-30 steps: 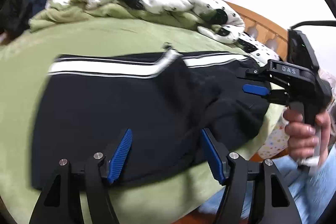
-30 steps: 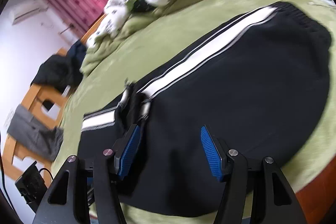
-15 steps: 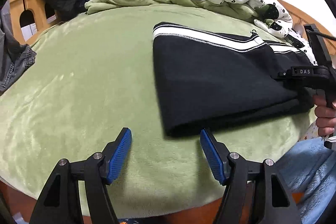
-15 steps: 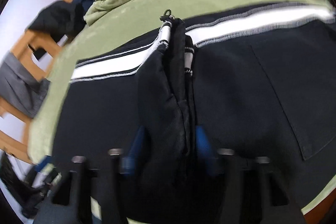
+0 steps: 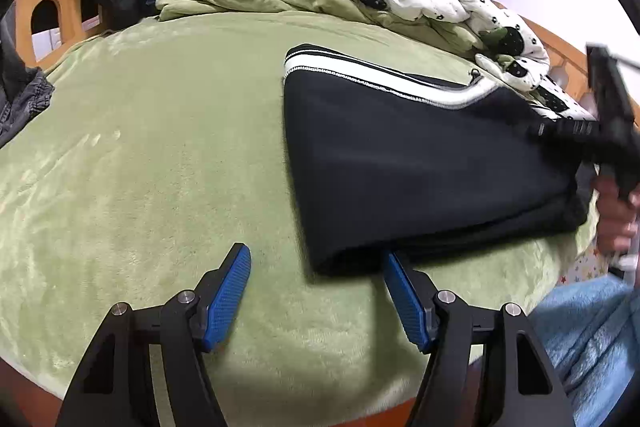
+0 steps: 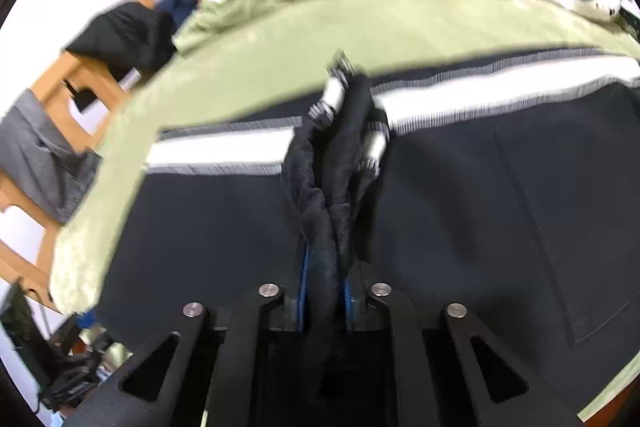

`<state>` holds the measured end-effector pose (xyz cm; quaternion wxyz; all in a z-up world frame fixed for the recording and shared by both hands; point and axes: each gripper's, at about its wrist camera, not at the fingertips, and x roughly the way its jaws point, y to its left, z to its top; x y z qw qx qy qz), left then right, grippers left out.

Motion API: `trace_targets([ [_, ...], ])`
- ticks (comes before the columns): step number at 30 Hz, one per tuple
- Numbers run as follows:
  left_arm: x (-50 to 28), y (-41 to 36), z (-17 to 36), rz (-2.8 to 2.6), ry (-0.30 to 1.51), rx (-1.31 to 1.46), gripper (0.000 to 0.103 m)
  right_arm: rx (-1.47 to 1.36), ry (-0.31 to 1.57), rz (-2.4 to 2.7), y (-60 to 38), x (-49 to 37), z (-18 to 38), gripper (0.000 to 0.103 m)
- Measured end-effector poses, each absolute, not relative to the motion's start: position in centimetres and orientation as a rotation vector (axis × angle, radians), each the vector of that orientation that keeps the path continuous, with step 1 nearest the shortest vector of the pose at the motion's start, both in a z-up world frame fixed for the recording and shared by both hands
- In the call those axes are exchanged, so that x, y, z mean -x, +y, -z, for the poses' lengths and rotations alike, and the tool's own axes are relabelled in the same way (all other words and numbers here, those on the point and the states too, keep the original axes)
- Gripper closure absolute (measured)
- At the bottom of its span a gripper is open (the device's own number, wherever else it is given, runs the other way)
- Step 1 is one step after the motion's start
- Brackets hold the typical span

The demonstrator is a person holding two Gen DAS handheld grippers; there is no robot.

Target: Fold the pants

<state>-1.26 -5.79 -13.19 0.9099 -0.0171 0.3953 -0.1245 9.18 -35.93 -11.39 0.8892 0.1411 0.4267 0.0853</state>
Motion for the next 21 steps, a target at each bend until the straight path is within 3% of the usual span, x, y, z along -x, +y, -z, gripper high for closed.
trace_targets([
  [5,1.9,-5.9,12.5,0.312,0.806,0.055,0.037,-0.192,0.717,-0.172,-37.3,-8.1,6.5,0.091],
  [8,1.9,-6.4,12.4,0.339,0.810,0.041,0.037,-0.208,0.844,-0.129,-38.7,-10.0,9.4,0.089],
  [10,2.1,-6.7,12.3,0.347,0.810,0.020,0.037,-0.235,0.962,-0.078,-39.4,-11.3,12.4,0.078],
  [11,2.3,-6.8,12.1,0.358,0.805,0.016,0.037,-0.246,1.005,-0.071,-39.7,-11.4,13.6,0.077],
  [14,2.9,-6.3,11.1,0.378,0.774,0.033,0.037,-0.254,0.961,-0.058,-40.2,-9.5,12.6,0.076],
  [19,0.1,-7.7,8.9,0.365,0.731,0.042,0.037,-0.186,0.797,-0.058,-39.8,-4.8,9.5,0.076],
  [21,-1.3,-8.9,8.8,0.357,0.722,0.030,0.037,-0.147,0.841,-0.062,-39.2,-4.7,10.4,0.087],
])
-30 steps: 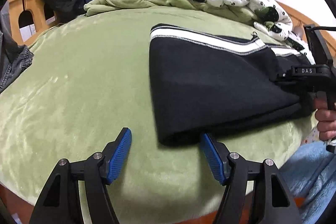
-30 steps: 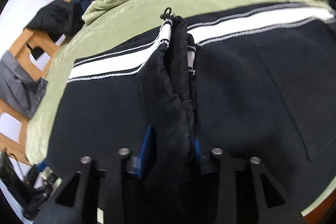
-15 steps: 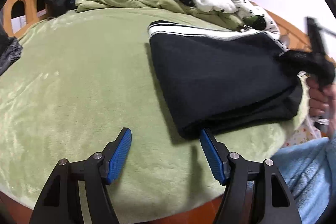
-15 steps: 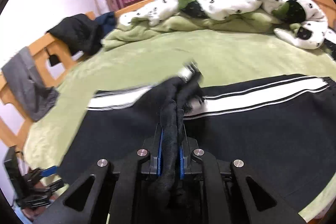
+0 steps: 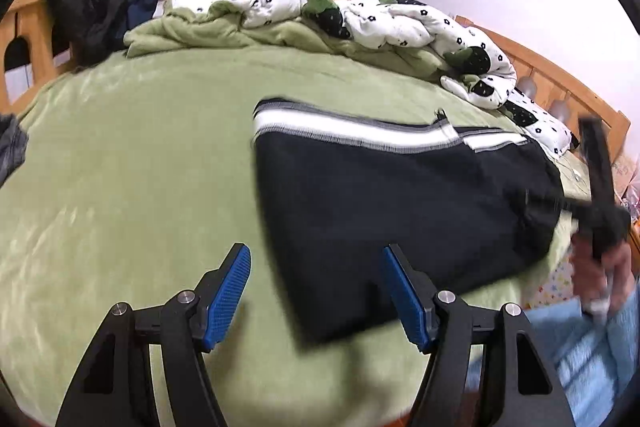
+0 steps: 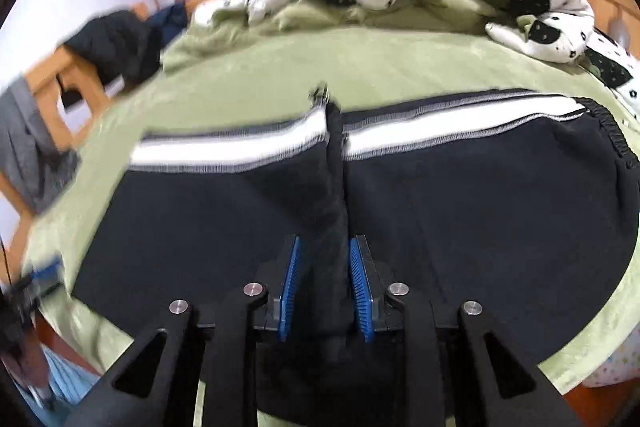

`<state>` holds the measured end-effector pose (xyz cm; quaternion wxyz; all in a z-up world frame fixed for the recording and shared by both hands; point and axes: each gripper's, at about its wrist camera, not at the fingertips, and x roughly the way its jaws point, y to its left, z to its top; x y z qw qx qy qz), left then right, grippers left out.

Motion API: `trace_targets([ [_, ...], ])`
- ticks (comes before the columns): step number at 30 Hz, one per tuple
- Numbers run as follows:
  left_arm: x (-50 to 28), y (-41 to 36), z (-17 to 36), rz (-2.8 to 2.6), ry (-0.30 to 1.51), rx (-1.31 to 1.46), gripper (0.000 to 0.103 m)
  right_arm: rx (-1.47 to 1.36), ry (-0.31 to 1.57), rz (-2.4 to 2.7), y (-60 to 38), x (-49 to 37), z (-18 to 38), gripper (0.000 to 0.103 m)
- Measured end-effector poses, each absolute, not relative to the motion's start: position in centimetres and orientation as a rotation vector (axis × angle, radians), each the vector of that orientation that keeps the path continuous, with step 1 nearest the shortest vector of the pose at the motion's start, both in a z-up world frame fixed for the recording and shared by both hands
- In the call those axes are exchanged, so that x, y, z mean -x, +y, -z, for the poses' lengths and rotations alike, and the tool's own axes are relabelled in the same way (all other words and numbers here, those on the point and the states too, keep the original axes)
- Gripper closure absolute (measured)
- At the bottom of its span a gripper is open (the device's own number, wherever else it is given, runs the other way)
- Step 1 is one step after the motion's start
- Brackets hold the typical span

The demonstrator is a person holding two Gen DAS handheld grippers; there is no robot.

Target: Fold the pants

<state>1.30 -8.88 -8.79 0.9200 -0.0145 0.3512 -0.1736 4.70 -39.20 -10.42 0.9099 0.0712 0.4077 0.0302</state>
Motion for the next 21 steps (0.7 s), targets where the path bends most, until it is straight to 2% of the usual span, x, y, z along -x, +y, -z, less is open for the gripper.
trace_targets([
  [3,-3.0,-9.9,11.0,0.308,0.819,0.022,0.037,-0.111,0.936,-0.025,-38.8,-4.9,12.9,0.090],
  [8,-2.8,-8.6,13.8,0.333,0.872,0.114,0.036,-0.181,0.942,-0.057,-40.4,-3.8,13.0,0.089],
  [12,-2.7,-7.7,12.3,0.361,0.874,0.141,0.037,-0.224,0.930,-0.093,-41.9,-3.3,11.5,0.081],
  [14,-3.0,-7.6,11.3,0.370,0.850,0.142,0.039,-0.215,0.871,-0.038,-43.8,-2.0,10.1,0.072],
  [16,-3.9,-7.6,10.9,0.396,0.871,0.160,0.039,-0.216,0.806,0.064,-46.5,-1.1,8.8,0.048],
  [19,-5.5,-7.8,10.6,0.407,0.883,0.216,0.040,-0.231,0.727,0.280,-52.1,0.5,7.6,0.039],
  [21,-6.9,-7.9,10.7,0.408,0.898,0.245,0.040,-0.293,0.716,0.395,-56.6,1.1,7.8,0.037],
])
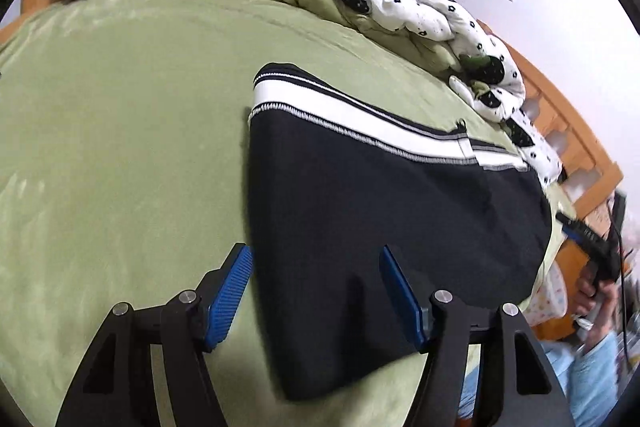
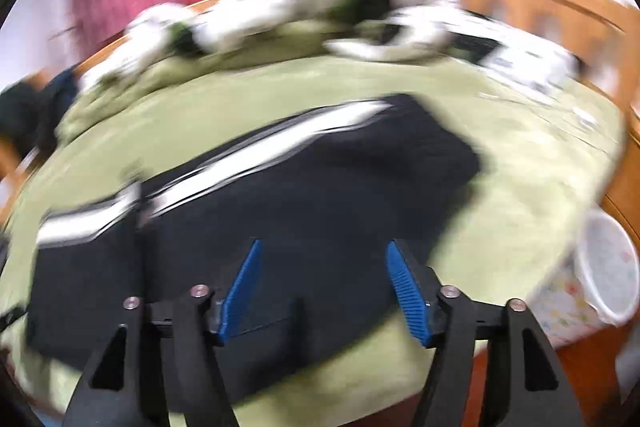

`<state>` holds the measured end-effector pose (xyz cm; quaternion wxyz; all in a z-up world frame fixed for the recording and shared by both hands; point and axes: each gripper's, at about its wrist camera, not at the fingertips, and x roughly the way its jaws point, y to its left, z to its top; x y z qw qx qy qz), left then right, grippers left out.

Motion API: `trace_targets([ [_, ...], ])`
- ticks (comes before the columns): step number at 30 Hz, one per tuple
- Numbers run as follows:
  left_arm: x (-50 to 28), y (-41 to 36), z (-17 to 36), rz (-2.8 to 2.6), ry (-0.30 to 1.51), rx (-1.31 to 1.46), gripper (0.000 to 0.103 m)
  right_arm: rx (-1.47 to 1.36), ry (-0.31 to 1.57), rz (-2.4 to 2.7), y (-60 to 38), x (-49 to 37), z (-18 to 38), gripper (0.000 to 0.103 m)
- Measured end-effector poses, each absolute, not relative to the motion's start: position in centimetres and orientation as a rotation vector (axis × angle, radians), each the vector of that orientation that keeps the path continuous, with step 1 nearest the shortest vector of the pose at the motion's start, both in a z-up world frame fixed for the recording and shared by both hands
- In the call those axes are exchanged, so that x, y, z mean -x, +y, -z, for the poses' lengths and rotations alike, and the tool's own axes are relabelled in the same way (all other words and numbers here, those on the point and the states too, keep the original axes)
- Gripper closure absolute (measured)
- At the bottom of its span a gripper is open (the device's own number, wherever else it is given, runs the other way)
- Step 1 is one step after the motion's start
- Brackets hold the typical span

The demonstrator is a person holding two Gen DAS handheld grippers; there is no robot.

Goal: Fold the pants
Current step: 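Grasp the waistband with the right tool while the left tool grasps the folded edge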

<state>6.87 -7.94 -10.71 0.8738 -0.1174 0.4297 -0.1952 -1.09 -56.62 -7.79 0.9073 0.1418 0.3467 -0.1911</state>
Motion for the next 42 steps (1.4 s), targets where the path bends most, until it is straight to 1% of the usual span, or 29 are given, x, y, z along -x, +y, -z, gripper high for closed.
trace_targets([
  [3,-9.1,-7.9,11.2,0.392,0.918,0.277,0.040,-0.384,0.727,0.453,-61.7,0.5,9.4,0.037],
  [6,-11.4,-7.7,12.2,0.387,0.960,0.325,0.040,-0.449,0.809,0.456,-65.1,-1.9,12.7,0.037],
  [10,-13.8,-7.9,14.0,0.433,1.020,0.374,0.041,-0.628,0.730,0.348,-67.2,-4.0,14.3,0.037],
  [13,-15.0,-8.2,14.5,0.447,1.006,0.397,0.041,-0.680,0.705,0.342,-68.6,-6.2,15.0,0.034],
  [15,-15.8,-8.5,14.5,0.458,1.010,0.414,0.044,-0.699,0.699,0.349,-69.2,-7.7,15.0,0.034],
  [16,-16.1,-8.6,14.6,0.454,1.017,0.412,0.054,-0.703,0.694,0.347,-69.2,-8.2,14.9,0.038],
  [17,-16.3,-8.8,14.7,0.450,1.032,0.405,0.067,-0.700,0.689,0.348,-69.2,-8.4,14.7,0.043],
  [18,-16.5,-8.9,14.6,0.463,1.043,0.407,0.076,-0.696,0.675,0.354,-69.1,-8.5,14.3,0.053],
  [19,-16.5,-8.8,14.4,0.481,1.040,0.423,0.092,-0.689,0.652,0.354,-68.9,-8.4,13.8,0.060],
  [20,-16.4,-8.7,14.0,0.491,1.038,0.455,0.093,-0.660,0.622,0.350,-68.1,-8.0,12.5,0.064],
  [21,-16.2,-8.6,13.3,0.497,1.030,0.485,0.093,-0.621,0.590,0.340,-67.1,-7.6,11.1,0.069],
  [22,-16.0,-8.7,12.6,0.507,1.009,0.490,0.094,-0.580,0.562,0.337,-66.0,-7.2,9.8,0.070],
  [24,-15.3,-8.9,11.3,0.512,0.959,0.464,0.094,-0.482,0.495,0.324,-62.7,-6.4,6.0,0.071],
  [27,-14.5,-8.7,9.7,0.554,0.917,0.494,0.094,-0.417,0.428,0.281,-58.7,-5.9,1.1,0.072],
  [30,-14.0,-6.9,7.6,0.583,0.869,0.510,0.094,-0.377,0.367,0.234,-54.1,-5.9,-4.3,0.072],
  [33,-13.7,-4.2,5.9,0.564,0.848,0.512,0.094,-0.351,0.317,0.179,-49.5,-5.8,-7.8,0.072],
  [36,-12.9,1.0,3.6,0.498,0.799,0.481,0.094,-0.386,0.300,0.097,-45.6,-5.7,-9.4,0.072],
  [38,-12.3,4.2,2.9,0.425,0.779,0.439,0.094,-0.444,0.292,0.036,-43.8,-5.7,-9.4,0.072],
  [40,-12.0,7.4,2.9,0.333,0.790,0.392,0.094,-0.490,0.295,-0.027,-42.2,-6.3,-8.1,0.072],
  [42,-12.0,9.8,4.1,0.264,0.818,0.378,0.093,-0.507,0.324,-0.049,-41.3,-7.4,-6.0,0.072],
])
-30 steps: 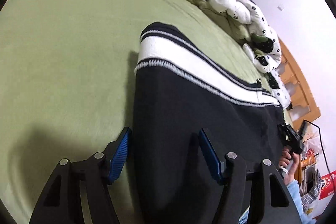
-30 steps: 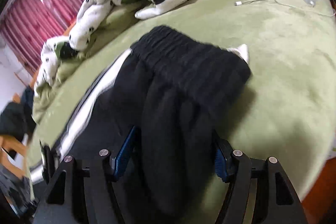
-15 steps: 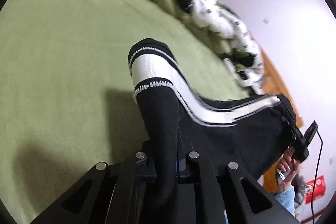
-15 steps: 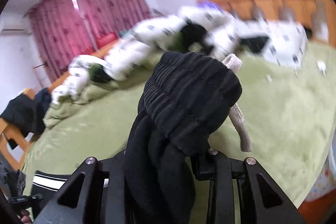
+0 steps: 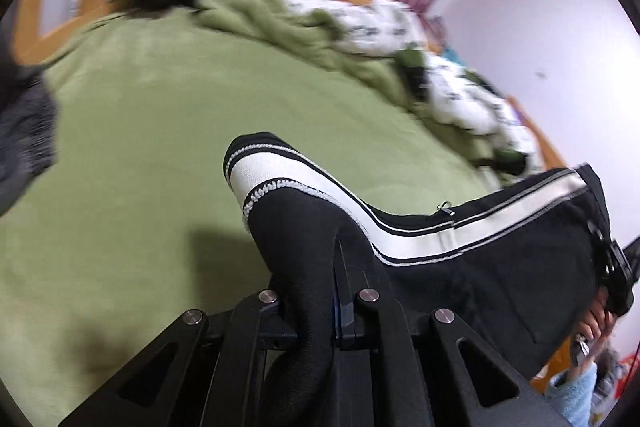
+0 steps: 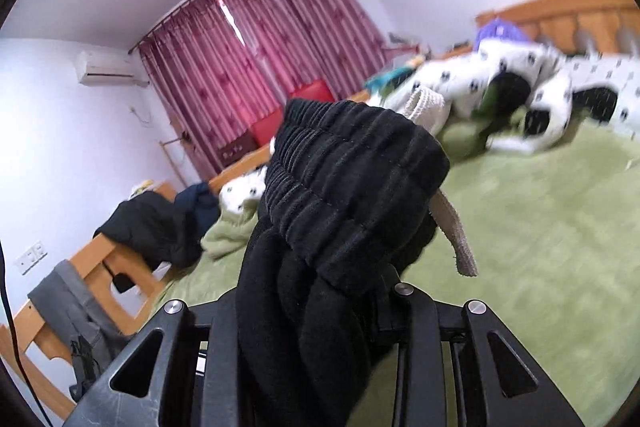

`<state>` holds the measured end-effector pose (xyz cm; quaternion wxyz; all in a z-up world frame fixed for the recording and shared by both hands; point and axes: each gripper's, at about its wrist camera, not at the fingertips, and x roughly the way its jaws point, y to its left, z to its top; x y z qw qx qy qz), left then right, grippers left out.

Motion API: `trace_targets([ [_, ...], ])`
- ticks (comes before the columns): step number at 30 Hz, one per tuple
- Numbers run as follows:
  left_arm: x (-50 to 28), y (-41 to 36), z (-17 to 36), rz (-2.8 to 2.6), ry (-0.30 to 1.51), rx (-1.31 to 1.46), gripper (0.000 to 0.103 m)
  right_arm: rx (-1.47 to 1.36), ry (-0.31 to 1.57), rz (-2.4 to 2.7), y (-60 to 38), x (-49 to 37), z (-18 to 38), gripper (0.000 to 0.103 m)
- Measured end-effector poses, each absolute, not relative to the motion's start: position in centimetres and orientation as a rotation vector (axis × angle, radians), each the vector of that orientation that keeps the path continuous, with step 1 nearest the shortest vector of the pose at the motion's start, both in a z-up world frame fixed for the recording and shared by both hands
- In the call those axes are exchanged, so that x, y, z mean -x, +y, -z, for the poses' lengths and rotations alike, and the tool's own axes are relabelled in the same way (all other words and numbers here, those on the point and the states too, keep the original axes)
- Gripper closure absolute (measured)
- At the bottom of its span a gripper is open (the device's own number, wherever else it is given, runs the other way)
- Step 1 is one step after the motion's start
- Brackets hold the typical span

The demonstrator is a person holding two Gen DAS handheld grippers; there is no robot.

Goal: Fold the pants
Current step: 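Grasp the waistband with the right tool while the left tool grasps the folded edge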

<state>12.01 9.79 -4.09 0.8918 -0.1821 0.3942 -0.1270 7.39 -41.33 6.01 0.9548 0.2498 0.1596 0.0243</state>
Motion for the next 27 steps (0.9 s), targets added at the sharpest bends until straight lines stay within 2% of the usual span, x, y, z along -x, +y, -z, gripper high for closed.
trace_targets([
  [3,-12.7,11.7,8.2,0.143,0.895,0.341,0.090,-0.525,0.452,-0.051,-41.0,-10.2,-0.4,0.072],
  [5,-12.8,12.4,10.7,0.079,0.932,0.324,0.081,-0.494,0.535,0.022,-42.1,-11.4,3.7,0.072],
  [7,-12.7,12.1,11.5,0.046,0.922,0.323,0.075,-0.523,0.662,0.092,-44.2,-12.7,7.8,0.069],
  [8,-12.5,12.0,11.4,0.032,0.916,0.314,0.068,-0.583,0.716,0.111,-45.6,-12.9,9.7,0.068],
  [10,-12.3,11.2,10.5,-0.018,0.913,0.248,0.065,-0.727,0.784,0.091,-48.0,-12.6,12.4,0.062],
  [13,-10.5,9.6,8.8,-0.052,0.876,0.130,0.062,-0.769,0.808,0.054,-48.8,-11.4,12.9,0.057],
  [16,-7.7,8.4,7.8,-0.041,0.817,0.078,0.044,-0.697,0.828,0.061,-47.5,-10.0,12.6,0.055],
  [23,-2.5,8.3,7.1,0.023,0.730,0.102,0.042,-0.575,0.826,0.147,-48.3,-5.1,10.9,0.053],
  [25,-1.8,7.6,8.0,0.052,0.754,0.104,0.038,-0.547,0.790,0.177,-48.4,-3.8,10.0,0.053],
  [27,-1.9,7.4,10.1,0.031,0.833,0.127,0.038,-0.507,0.761,0.184,-48.0,-2.8,9.0,0.053],
])
